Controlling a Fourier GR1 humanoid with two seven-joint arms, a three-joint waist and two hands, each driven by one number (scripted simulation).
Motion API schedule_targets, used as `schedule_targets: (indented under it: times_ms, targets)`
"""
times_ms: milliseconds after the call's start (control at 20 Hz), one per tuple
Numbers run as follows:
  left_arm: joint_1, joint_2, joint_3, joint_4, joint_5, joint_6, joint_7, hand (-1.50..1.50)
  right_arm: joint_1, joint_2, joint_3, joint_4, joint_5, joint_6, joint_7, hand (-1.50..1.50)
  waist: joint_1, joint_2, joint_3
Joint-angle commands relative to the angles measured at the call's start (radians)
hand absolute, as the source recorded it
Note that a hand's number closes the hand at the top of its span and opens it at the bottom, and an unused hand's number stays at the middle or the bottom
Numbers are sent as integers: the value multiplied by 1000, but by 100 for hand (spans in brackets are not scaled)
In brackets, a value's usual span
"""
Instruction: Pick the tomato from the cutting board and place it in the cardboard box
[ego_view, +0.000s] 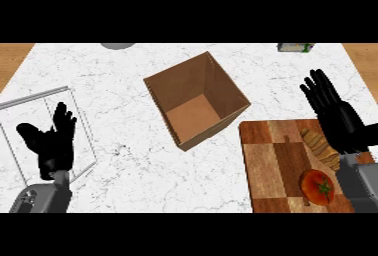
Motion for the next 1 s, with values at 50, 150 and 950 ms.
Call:
schedule_targets:
  times_ms: [50, 150, 950]
  targets:
    - [83, 26, 64, -99, -150, -66, 17, 0, 27, -45, 57, -68, -34, 242, -65, -150, -28, 14, 12]
    - [104, 141, 109, -66, -215, -143, -33, 0, 16, -86, 103, -89, -58, 429, -120, -150, -24, 21, 15]
    - [163, 183, 66, -95, -309, -197, -79, 0, 18, -353, 127, -99, 356, 590, -861, -150, -27, 38, 21]
